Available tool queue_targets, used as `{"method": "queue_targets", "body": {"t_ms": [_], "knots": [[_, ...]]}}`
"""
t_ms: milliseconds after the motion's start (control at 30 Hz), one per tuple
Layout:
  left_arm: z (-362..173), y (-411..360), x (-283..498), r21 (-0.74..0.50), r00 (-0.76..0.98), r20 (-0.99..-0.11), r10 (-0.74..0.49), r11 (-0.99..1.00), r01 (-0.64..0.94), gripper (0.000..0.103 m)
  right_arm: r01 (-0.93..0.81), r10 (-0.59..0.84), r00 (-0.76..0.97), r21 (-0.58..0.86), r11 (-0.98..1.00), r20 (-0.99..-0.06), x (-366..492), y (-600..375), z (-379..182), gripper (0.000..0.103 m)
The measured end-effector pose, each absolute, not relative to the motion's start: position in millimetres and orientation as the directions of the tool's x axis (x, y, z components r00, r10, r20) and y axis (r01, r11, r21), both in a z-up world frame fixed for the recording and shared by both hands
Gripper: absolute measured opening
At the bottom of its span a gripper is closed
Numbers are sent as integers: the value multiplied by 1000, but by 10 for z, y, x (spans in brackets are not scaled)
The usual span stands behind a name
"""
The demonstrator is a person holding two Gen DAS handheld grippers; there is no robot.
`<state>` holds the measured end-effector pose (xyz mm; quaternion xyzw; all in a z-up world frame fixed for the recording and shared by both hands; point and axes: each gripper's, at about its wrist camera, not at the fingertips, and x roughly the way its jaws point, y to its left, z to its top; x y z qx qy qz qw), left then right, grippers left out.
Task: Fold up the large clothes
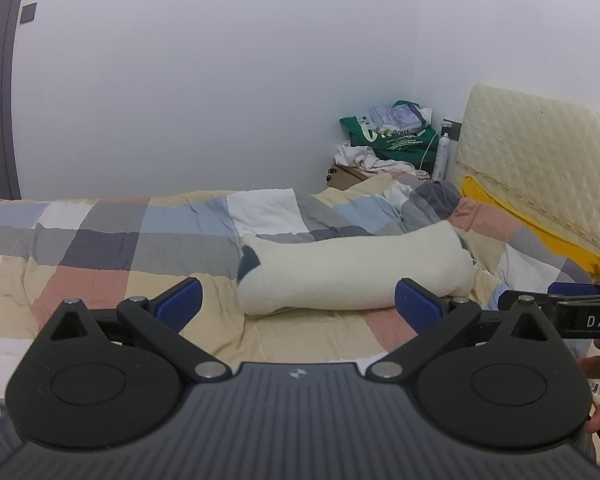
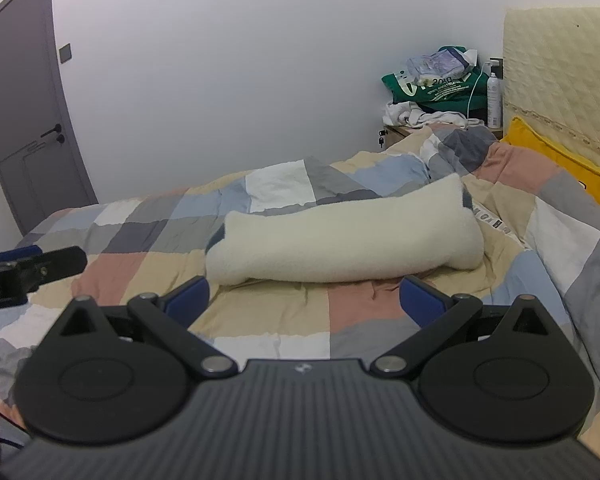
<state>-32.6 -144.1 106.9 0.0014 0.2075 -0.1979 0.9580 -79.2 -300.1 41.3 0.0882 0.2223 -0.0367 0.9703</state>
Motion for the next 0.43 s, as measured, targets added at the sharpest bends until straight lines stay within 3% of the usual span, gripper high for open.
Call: {"method": "queue_targets", "body": {"t_ms": [433], "knots": [[1098, -1430, -348, -82, 835, -395, -383, 920, 383, 103, 110, -29, 895, 157, 981, -445, -778, -3021, 403, 103]]}}
